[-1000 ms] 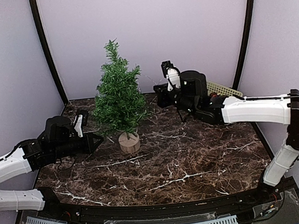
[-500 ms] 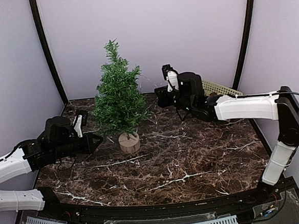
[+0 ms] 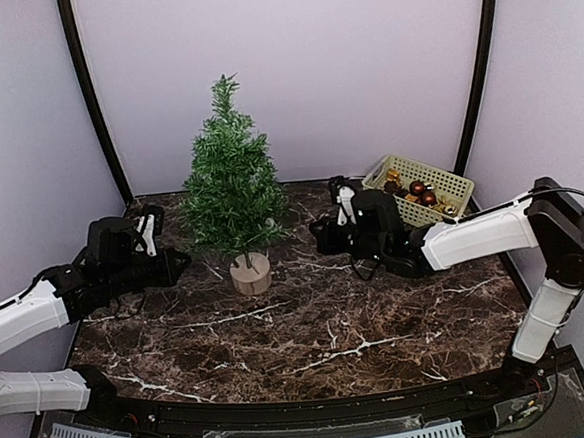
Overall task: Decorate the small christmas tree
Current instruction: Wrap the side of the string light in the gap of the branches.
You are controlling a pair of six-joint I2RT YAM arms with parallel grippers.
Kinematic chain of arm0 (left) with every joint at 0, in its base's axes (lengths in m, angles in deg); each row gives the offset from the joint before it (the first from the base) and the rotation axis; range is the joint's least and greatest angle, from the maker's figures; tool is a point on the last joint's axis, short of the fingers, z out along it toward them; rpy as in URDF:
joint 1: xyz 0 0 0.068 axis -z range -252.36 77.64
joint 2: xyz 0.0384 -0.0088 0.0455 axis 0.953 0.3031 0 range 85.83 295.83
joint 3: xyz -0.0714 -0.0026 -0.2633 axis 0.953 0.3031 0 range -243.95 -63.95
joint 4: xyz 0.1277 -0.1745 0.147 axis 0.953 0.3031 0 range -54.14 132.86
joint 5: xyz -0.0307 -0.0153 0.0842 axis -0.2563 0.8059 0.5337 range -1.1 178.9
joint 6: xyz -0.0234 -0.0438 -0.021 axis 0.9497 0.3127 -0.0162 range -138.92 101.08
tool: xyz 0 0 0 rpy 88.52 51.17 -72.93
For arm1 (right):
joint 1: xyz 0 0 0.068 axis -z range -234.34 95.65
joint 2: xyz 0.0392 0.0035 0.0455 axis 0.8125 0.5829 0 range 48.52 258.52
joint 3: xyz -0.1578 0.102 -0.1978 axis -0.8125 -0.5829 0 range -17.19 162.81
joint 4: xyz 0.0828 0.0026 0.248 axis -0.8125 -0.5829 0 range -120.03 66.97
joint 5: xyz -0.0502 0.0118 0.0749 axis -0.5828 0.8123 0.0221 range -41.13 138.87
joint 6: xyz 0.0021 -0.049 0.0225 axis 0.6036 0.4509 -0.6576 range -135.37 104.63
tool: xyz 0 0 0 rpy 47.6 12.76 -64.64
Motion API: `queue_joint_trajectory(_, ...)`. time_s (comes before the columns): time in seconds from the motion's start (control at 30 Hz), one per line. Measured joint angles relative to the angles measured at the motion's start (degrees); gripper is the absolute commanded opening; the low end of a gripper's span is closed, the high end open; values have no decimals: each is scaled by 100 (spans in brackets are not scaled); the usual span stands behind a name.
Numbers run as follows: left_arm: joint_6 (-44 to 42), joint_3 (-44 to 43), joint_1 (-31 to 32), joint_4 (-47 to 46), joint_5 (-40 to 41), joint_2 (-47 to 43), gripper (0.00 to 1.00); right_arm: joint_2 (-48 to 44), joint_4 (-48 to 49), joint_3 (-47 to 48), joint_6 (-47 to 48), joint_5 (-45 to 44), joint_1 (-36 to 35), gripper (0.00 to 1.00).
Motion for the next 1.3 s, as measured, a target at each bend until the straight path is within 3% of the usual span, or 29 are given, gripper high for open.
queue_joint_trajectory(0.13,-363,-76,-313,-177,-208,376,2,-155,232,-367,-374,-144,-382,0)
queue_joint_trajectory(0.2,-514,-140,-466,-238,-299,509,15,-195,306,-442,-522,-262,-555,0)
queue_joint_trajectory(0.3,-710,-247,-590,-251,-348,560,48,-197,435,-450,-741,-446,-756,0)
queue_joint_trajectory(0.43,-763,-284,-623,-90,-291,297,69,-190,551,-450,-990,-636,-807,0)
queue_joint_trajectory(0.7,-219,-269,-551,699,-590,-841,75,-98,597,-411,-1220,-817,-820,0)
queue_joint_trajectory(0.83,304,-133,70,601,-798,-1034,81,-96,605,-411,-1266,-879,-820,0)
queue_joint_trajectory(0.93,632,-122,549,400,-848,-866,88,-90,608,-411,-1335,-968,-820,0)
queue_joint_trajectory(1.1,1016,-92,837,-251,-944,-337,95,4,619,-411,-1399,-1038,-822,0)
queue_joint_trajectory(1.3,1172,-90,953,-761,-914,160,96,94,621,-446,-1475,-1084,-822,0)
